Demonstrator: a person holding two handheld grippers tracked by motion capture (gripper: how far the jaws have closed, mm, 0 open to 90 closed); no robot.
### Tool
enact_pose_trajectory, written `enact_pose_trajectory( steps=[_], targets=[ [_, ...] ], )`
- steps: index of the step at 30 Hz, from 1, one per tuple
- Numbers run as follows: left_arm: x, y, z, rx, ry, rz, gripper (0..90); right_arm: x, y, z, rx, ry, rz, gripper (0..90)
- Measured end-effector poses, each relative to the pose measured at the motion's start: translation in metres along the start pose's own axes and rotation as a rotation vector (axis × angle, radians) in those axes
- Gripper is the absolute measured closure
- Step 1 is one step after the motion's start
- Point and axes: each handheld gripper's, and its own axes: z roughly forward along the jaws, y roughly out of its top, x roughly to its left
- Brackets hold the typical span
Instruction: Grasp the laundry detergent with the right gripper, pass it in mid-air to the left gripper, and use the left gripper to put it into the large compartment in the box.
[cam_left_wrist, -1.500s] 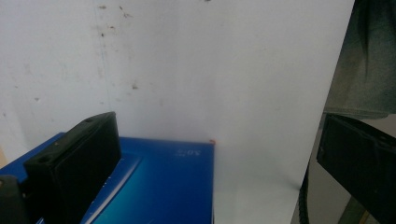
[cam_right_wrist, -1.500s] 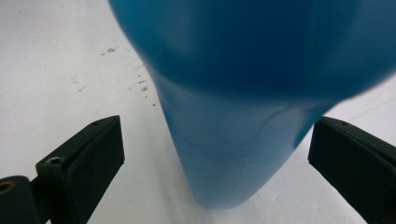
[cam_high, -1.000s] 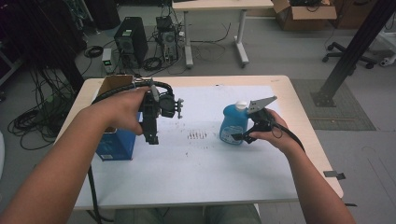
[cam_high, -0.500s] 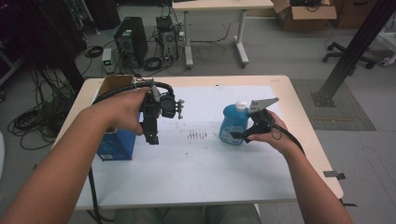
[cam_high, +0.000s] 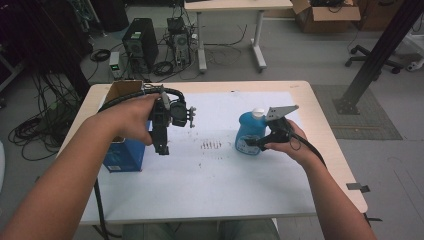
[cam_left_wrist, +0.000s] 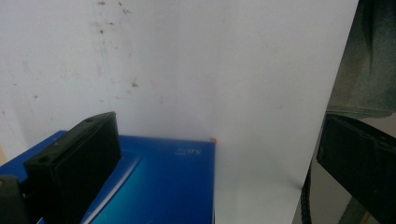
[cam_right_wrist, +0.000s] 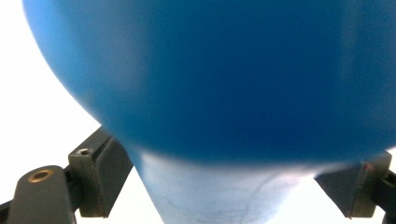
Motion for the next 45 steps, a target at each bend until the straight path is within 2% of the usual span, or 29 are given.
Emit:
enact_pose_trajectory(
  steps=[10, 29, 36, 37, 45],
  targets=[
    [0.0001, 0.0014, -0.0008, -0.001, 0.0, 0.001, 0.3, 0.0002, -0.0002, -0.0002, 0.001, 0.004, -0.004, 16.9],
    [-0.0004, 0.0029, -0.0031, -0.003, 0.005, 0.002, 0.3, 0.0002, -0.0025, 0.0006, -0.018, 0.014, -0.017, 28.3],
    [-0.0001, 0.0048, -0.0052, -0.009, 0.008, 0.005, 0.3, 0.0014, -0.0031, 0.0034, -0.016, 0.02, -0.036, 35.9],
    [0.0001, 0.0051, -0.0055, -0.006, 0.01, 0.005, 0.3, 0.0022, -0.0035, 0.0047, -0.015, 0.023, -0.045, 41.2],
    [-0.0004, 0.0052, -0.0069, -0.006, 0.01, 0.005, 0.3, 0.0018, -0.0051, 0.0055, -0.029, 0.027, -0.06, 44.4]
  ],
)
